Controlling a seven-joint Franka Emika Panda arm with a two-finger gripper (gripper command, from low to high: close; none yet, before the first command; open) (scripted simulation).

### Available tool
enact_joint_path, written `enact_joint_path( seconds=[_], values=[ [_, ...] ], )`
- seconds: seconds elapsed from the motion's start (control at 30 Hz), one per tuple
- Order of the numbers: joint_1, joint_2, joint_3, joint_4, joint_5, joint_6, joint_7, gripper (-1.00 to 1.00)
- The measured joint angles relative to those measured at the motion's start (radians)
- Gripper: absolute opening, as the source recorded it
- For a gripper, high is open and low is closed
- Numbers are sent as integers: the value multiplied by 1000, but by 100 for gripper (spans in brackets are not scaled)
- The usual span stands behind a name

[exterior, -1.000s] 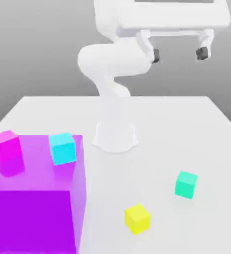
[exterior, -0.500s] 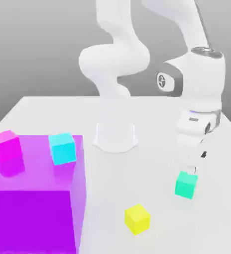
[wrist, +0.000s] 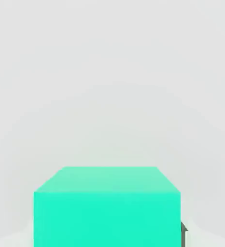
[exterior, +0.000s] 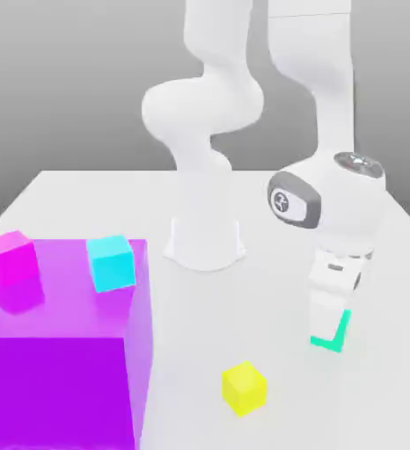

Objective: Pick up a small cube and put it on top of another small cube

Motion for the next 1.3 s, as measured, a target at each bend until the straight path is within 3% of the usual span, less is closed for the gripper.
enact_joint_path(
  seconds=[0.27, 1.07, 1.27, 1.3],
  values=[
    [-15, -233, 51, -34, 131, -199, -68, -100],
    [-333, -264, -139, 136, 124, -399, 472, -100],
    [-354, -101, -129, 154, 159, -255, 480, -100],
    [-356, -72, -124, 155, 167, -228, 475, 100]
  ],
)
